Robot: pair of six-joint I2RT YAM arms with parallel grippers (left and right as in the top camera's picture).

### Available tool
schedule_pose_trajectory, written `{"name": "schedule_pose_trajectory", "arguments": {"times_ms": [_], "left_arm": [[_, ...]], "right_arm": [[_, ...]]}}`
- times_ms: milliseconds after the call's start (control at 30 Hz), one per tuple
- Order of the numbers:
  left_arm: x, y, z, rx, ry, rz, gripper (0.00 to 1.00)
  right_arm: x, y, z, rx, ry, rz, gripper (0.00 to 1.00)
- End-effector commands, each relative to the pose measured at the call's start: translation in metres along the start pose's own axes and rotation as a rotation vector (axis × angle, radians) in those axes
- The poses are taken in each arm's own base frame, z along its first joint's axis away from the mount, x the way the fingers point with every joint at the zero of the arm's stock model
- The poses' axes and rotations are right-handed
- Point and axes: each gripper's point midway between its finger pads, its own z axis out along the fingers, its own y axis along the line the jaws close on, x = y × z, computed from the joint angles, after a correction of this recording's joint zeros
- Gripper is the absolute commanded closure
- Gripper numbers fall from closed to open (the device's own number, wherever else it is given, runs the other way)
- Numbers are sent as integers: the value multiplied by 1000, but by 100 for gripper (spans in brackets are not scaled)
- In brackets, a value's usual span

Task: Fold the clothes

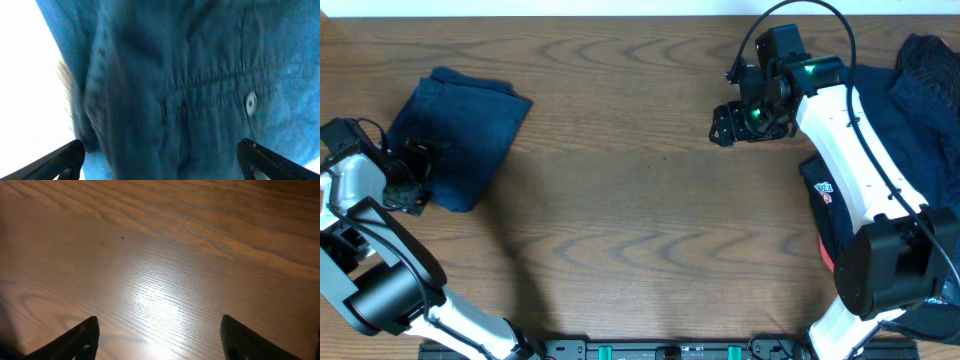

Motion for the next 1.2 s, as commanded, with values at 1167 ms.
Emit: {"name": "schedule_pose_trajectory", "arguments": {"times_ms": [1167], "left_arm": [[234, -129, -153, 128, -55, 1106, 2]], "right_arm": [[-26, -51, -80, 192, -251, 11, 1]]}}
